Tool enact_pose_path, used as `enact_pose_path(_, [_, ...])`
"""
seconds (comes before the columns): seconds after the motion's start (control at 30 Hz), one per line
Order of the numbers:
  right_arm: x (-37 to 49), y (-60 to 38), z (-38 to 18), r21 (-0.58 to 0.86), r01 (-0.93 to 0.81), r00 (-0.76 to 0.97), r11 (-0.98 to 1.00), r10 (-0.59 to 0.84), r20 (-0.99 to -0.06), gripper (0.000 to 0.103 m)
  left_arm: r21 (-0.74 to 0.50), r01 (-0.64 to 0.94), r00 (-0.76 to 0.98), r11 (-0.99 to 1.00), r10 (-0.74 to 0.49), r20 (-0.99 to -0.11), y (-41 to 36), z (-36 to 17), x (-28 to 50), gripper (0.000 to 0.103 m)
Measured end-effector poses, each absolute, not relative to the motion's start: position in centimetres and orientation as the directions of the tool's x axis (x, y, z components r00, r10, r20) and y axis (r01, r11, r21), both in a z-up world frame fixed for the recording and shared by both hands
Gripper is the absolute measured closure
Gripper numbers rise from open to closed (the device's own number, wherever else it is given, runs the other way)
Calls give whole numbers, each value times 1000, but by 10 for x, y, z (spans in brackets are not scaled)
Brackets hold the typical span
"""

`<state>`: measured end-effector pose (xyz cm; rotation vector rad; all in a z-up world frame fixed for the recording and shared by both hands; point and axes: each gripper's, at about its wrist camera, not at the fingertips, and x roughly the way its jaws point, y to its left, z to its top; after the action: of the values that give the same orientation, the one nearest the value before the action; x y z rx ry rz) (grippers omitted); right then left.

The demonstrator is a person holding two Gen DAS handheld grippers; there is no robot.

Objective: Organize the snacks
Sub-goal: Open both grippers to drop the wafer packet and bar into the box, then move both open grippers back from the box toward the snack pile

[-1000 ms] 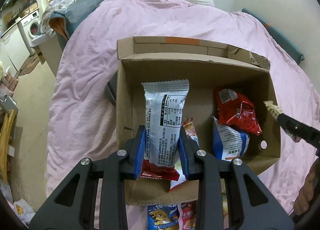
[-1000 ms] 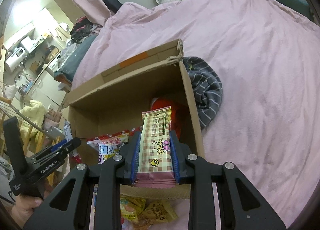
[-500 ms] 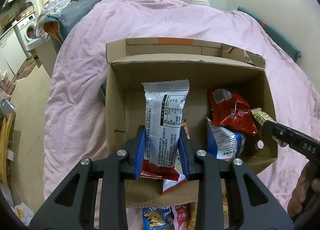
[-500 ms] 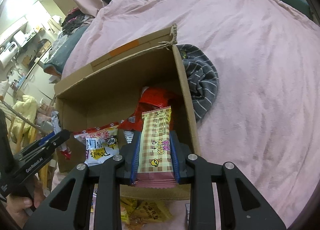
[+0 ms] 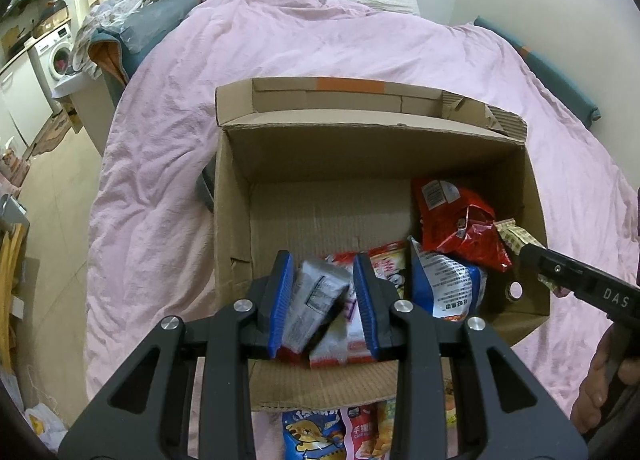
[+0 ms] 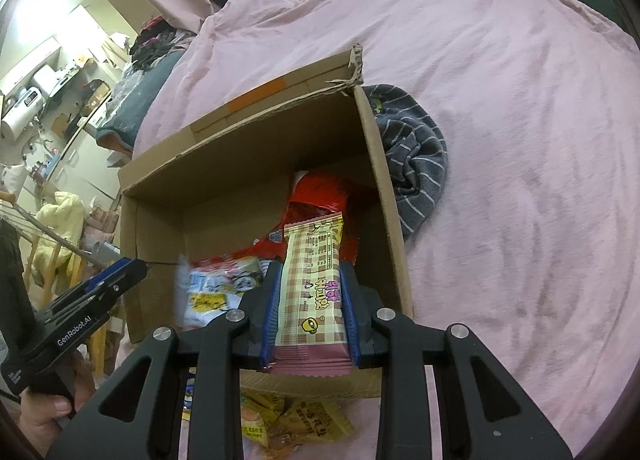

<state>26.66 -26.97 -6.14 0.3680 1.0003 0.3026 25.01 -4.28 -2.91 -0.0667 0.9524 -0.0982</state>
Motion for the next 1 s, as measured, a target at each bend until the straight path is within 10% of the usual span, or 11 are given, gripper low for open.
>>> enact_pose_path(0.3, [263, -272, -53, 468, -100, 537, 878, 444, -717, 66, -103, 67, 602, 992, -122, -789, -45, -22, 243, 33])
enact_pose_path(0.37, [260, -273, -50, 476, -107, 556, 873, 449, -699, 36, -101, 65, 613, 993, -119, -781, -46, -19, 242, 27])
enact_pose_path(1.0, [233, -264, -26, 383, -116, 662, 917, 358, -658, 11, -118, 70, 620, 991, -135, -773, -39, -14, 224, 26])
